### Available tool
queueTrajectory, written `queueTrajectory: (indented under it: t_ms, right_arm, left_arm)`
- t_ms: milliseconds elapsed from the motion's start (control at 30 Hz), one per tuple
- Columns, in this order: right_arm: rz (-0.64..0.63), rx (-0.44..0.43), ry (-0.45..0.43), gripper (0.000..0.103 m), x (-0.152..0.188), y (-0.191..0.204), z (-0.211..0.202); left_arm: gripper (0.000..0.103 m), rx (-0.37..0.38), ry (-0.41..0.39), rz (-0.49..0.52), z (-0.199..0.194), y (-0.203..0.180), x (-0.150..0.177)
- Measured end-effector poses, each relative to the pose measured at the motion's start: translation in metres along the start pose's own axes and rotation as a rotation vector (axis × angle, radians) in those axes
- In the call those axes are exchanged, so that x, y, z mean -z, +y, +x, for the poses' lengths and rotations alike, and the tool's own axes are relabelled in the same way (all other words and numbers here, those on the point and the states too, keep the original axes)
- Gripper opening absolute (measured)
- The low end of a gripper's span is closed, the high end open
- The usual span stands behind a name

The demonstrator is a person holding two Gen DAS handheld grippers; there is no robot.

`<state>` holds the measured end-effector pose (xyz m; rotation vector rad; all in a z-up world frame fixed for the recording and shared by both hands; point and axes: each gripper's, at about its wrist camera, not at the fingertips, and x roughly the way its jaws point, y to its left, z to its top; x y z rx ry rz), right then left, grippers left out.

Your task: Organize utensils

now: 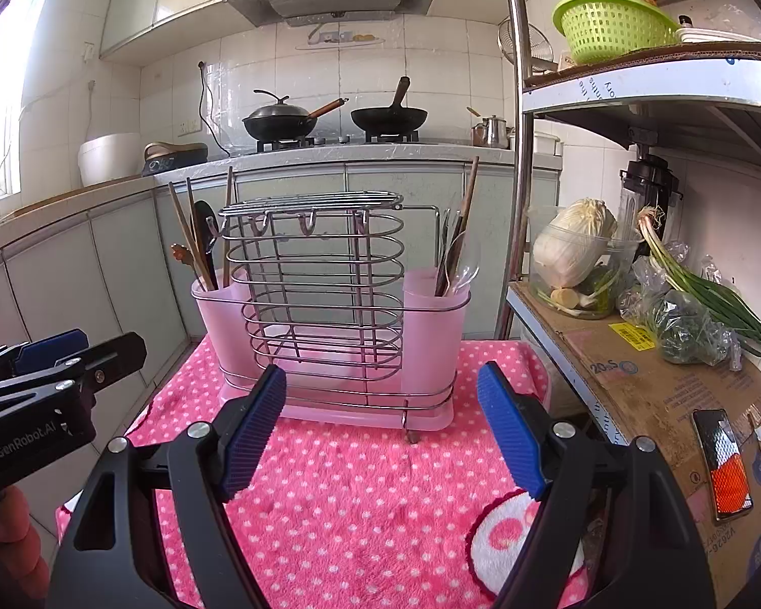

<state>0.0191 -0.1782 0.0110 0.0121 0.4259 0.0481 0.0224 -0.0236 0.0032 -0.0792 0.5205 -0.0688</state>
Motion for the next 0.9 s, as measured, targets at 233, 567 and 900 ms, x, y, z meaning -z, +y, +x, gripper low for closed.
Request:
queueTrajectory:
  t_ms: [233,567,900]
  right_arm:
    - [0.001,0.000,0.001,0.078,0.000,0.000,0.000]
    - [-0.005,-0.001,0.009,0.078,0.002,0.000,0.003]
    - [-0.010,0.003,0.031,0.078,0.004,-0.003,0.012]
  left_arm:
    - [0.066,0.004,0.005,0.004,0.001,0.001,0.000]
    - [0.066,0.006,0.009,0.006,0.004,0.004,0.001]
    - [0.066,0.007,0.035,0.008,0.014,0.006,0.004]
